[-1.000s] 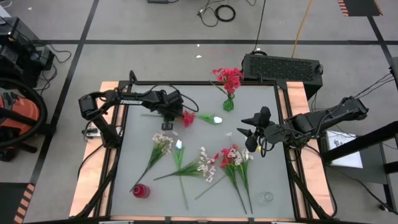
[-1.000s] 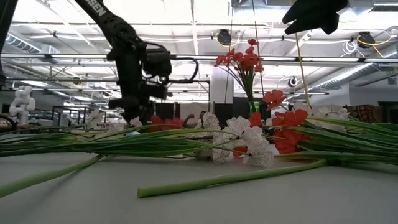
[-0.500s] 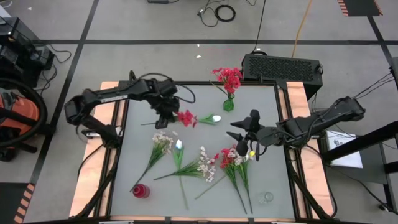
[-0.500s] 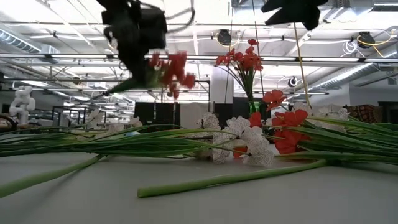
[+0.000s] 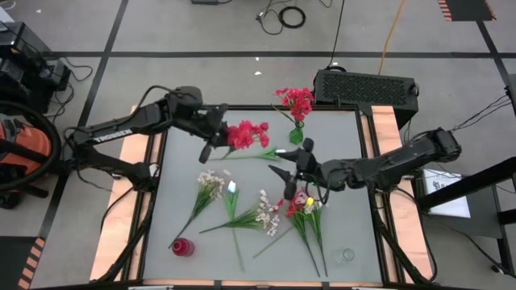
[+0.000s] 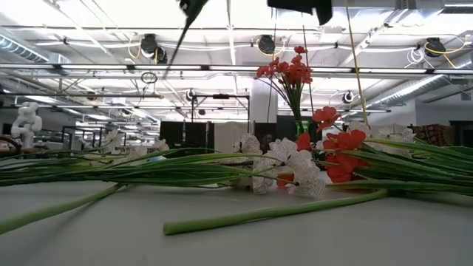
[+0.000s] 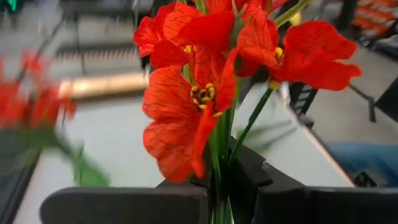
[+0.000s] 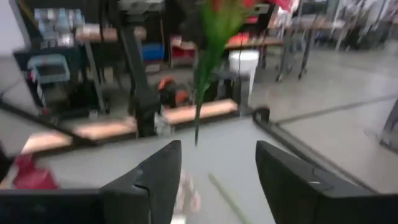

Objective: Sort flowers into vase by color
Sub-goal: Put the top red flowers into the green vase

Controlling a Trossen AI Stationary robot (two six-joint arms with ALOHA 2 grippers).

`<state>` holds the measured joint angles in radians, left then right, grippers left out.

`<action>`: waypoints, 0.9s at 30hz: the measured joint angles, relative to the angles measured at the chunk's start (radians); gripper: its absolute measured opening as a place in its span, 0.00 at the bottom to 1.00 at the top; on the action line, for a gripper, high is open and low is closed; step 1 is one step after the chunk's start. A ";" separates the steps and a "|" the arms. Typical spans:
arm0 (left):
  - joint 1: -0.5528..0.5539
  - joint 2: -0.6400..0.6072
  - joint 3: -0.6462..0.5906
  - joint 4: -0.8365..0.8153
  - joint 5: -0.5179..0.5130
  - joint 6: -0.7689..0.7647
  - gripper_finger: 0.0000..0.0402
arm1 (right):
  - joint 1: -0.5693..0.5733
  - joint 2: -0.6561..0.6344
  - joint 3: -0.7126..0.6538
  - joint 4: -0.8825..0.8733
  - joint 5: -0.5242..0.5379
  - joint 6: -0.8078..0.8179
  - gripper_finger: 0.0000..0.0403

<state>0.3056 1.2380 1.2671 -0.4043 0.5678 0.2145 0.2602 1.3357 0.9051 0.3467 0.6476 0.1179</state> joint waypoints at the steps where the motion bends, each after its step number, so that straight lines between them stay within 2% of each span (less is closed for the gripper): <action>1: -0.020 0.001 0.000 0.038 0.000 -0.004 0.08 | -0.011 0.015 0.000 0.048 -0.008 -0.023 0.53; 8: -0.146 0.049 0.000 0.233 -0.031 -0.050 0.08 | -0.075 0.074 0.000 0.211 -0.161 -0.078 0.68; 12: -0.187 0.087 0.000 0.288 -0.106 -0.042 0.08 | -0.092 0.097 0.000 0.266 -0.293 -0.078 0.71; 15: -0.194 0.118 -0.001 0.317 -0.120 -0.042 0.08 | -0.097 0.105 0.000 0.299 -0.335 -0.081 0.70; 22: -0.196 0.169 -0.001 0.332 -0.142 -0.042 0.08 | -0.107 0.105 0.000 0.309 -0.341 -0.095 0.63; 27: -0.195 0.181 -0.001 0.400 -0.155 -0.051 0.08 | -0.130 0.105 0.000 0.295 -0.364 -0.078 0.43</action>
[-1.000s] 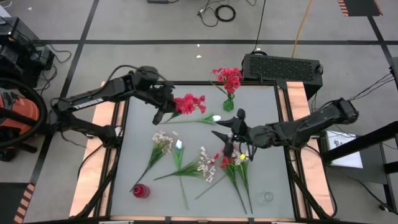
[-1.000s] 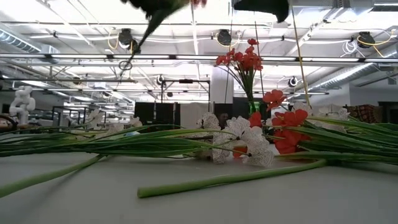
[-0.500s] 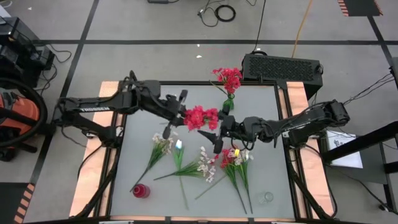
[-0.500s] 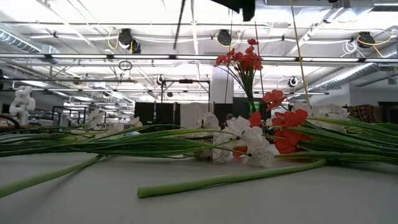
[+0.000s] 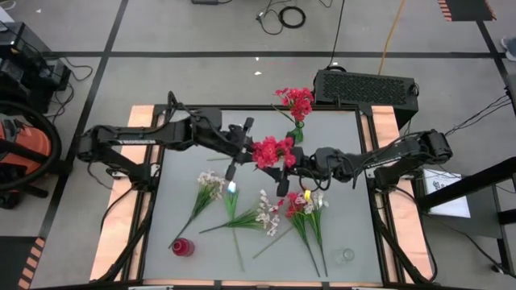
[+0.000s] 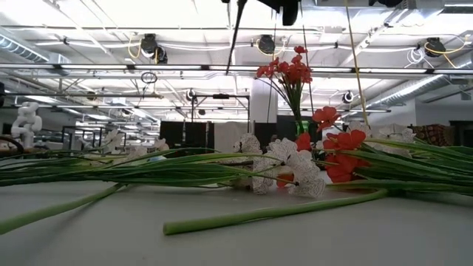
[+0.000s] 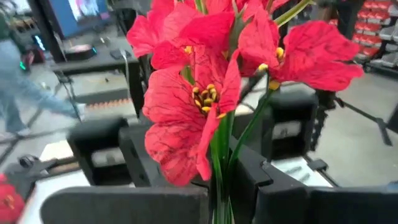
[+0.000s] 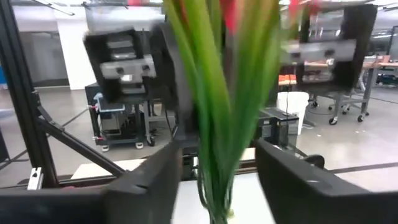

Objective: Sort flowers into vase by color
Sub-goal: Put the top red flowers into the green vase

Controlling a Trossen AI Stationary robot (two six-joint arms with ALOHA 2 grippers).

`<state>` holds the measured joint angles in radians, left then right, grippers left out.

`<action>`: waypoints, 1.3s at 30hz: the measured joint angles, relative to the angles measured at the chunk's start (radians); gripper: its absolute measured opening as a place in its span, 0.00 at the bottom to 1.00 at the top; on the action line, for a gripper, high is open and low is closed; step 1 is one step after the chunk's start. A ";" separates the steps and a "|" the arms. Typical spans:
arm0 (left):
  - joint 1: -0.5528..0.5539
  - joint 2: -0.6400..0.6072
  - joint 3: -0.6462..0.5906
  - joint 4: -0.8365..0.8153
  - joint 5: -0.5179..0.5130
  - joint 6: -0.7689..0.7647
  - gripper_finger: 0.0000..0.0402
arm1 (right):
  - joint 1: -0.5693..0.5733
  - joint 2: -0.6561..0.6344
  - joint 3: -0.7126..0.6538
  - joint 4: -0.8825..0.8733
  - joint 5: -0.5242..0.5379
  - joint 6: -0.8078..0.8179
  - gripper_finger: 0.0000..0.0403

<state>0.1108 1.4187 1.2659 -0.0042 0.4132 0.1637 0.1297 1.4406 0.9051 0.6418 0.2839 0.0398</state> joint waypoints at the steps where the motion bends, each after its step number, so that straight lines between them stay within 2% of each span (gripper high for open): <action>1: 0.000 -0.001 0.000 0.007 -0.009 0.001 0.08 | -0.003 0.000 0.000 0.000 -0.001 0.002 0.38; 5: 0.005 -0.005 0.000 -0.005 -0.029 -0.027 0.10 | -0.013 -0.002 0.000 -0.005 -0.002 0.008 0.15; 8: 0.016 -0.010 0.000 -0.027 -0.026 -0.053 0.18 | -0.018 -0.018 0.000 -0.019 -0.002 0.004 0.03; 12: 0.038 -0.019 0.000 -0.102 -0.037 -0.052 0.36 | -0.020 -0.082 0.000 -0.128 0.004 0.025 0.05; 17: 0.060 -0.078 -0.001 -0.162 -0.046 -0.053 0.59 | -0.020 -0.225 0.000 -0.321 0.033 0.053 0.01; 21: 0.068 -0.122 0.000 -0.268 -0.075 -0.047 0.71 | -0.025 -0.371 0.001 -0.434 0.062 0.054 0.02; 25: 0.069 -0.148 -0.023 -0.372 -0.085 -0.032 0.72 | -0.038 -0.522 -0.003 -0.556 0.155 0.035 0.01; 32: 0.066 -0.148 -0.130 -0.384 -0.098 -0.022 0.69 | -0.131 -0.722 -0.163 -0.522 0.300 0.105 0.01; 35: 0.065 -0.146 -0.179 -0.338 -0.121 -0.024 0.69 | -0.191 -0.762 -0.258 -0.433 0.344 0.156 0.01; 39: 0.065 -0.147 -0.197 -0.318 -0.127 -0.025 0.69 | -0.284 -0.766 -0.383 -0.225 0.344 0.194 0.01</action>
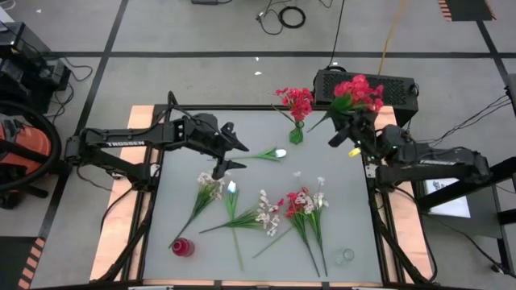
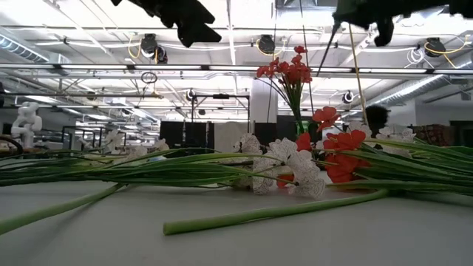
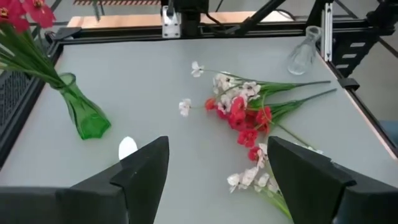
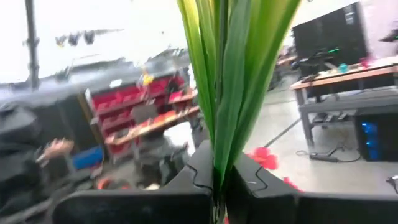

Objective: Sort flowers into vase by color
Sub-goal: Put the top red flowers into the green vase

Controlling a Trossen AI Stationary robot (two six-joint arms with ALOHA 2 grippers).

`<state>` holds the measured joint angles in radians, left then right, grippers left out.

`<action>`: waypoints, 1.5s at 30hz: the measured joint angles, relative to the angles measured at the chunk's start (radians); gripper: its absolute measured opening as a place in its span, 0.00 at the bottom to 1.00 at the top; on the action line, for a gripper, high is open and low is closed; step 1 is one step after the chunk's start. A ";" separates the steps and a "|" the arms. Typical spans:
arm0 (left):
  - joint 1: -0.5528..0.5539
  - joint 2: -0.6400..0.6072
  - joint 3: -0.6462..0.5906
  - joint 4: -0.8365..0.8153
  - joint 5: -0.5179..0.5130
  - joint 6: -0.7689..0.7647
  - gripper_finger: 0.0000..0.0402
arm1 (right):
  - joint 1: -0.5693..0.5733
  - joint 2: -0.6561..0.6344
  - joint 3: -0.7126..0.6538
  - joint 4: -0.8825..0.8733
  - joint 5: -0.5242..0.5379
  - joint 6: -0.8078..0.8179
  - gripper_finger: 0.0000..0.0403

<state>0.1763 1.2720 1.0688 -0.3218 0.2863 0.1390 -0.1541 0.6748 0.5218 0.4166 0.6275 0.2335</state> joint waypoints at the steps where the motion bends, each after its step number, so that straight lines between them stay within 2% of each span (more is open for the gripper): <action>1: 0.000 0.000 0.000 0.001 0.000 0.000 0.69 | -0.022 0.006 -0.027 0.032 0.000 0.017 0.01; 8: -0.015 -0.001 0.000 0.003 0.000 0.000 0.69 | -0.117 0.064 -0.133 0.170 -0.005 0.103 0.01; 14: -0.022 0.008 0.000 0.018 -0.001 0.002 0.69 | -0.166 0.137 -0.139 0.269 -0.005 0.098 0.01; 26: -0.022 0.035 0.000 0.044 -0.003 0.007 0.69 | -0.249 0.282 -0.139 0.351 -0.058 0.103 0.01; 39: -0.022 0.049 -0.001 0.052 -0.003 0.031 0.69 | -0.266 0.405 -0.139 0.391 -0.079 0.122 0.01; 45: -0.022 0.049 -0.001 0.060 -0.003 0.031 0.69 | -0.266 0.473 -0.139 0.409 -0.079 0.118 0.06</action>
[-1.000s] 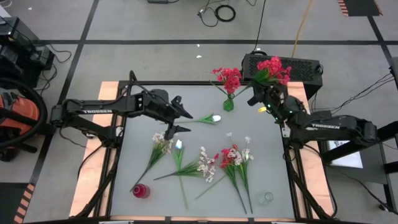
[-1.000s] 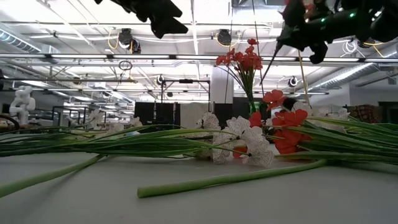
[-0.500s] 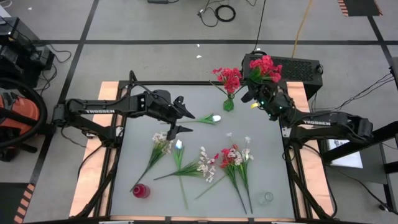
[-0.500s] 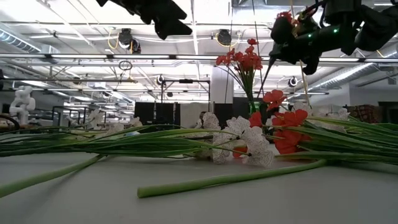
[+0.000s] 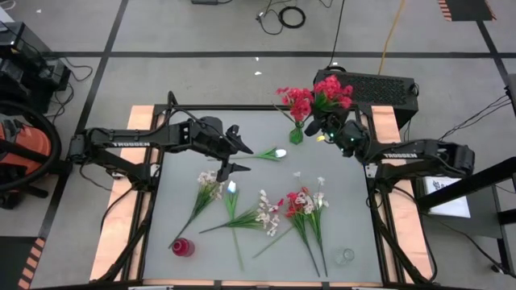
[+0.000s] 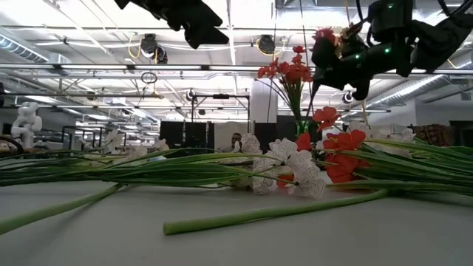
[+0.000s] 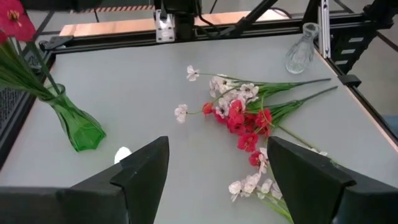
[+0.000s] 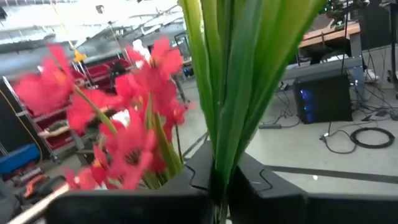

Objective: Sort flowers into vase by color
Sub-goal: Put the top red flowers into the green vase

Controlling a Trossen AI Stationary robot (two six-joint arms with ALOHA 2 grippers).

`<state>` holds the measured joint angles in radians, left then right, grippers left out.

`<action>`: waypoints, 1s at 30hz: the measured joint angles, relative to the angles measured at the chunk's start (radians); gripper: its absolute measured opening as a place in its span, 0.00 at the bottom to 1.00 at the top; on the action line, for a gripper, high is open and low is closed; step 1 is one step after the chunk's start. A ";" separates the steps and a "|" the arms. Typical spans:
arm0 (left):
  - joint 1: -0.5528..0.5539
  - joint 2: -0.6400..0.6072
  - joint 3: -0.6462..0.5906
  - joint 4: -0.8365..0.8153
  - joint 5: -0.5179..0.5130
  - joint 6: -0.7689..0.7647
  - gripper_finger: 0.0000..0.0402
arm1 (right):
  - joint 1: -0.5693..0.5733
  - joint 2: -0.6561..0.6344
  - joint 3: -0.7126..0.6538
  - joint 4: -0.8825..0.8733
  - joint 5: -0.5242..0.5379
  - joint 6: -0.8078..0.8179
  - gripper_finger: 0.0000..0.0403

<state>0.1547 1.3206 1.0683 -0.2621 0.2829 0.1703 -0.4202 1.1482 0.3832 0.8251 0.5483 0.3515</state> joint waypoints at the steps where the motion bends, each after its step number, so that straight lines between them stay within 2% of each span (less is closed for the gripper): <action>1: 0.000 0.000 0.000 0.004 0.000 0.000 0.69 | 0.000 0.009 0.000 0.006 0.000 0.000 0.08; 6: 0.000 0.000 0.000 0.010 0.000 0.000 0.69 | 0.000 0.047 0.000 0.017 -0.003 -0.001 0.16; 11: 0.000 0.000 0.000 0.011 0.000 0.001 0.69 | 0.000 0.069 0.000 0.007 -0.082 -0.015 0.26; 16: 0.000 0.000 -0.004 0.012 0.000 -0.004 0.69 | 0.000 0.029 0.000 -0.114 -0.089 -0.003 0.41; 19: 0.000 -0.001 -0.025 0.013 0.000 -0.005 0.69 | 0.000 -0.022 0.000 -0.217 -0.115 0.027 0.53; 24: 0.000 -0.001 -0.040 0.013 0.000 -0.005 0.69 | 0.000 -0.153 0.000 -0.374 -0.226 0.058 0.73; 27: 0.000 -0.001 -0.040 0.015 0.001 -0.005 0.69 | 0.001 -0.265 0.000 -0.491 -0.277 0.102 0.80; 30: 0.000 -0.001 -0.040 0.012 0.004 -0.008 0.69 | 0.013 -0.388 0.006 -0.651 -0.316 0.136 0.83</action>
<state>0.1547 1.3201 1.0279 -0.2501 0.2871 0.1627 -0.4068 0.7605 0.3896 0.1740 0.2320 0.4871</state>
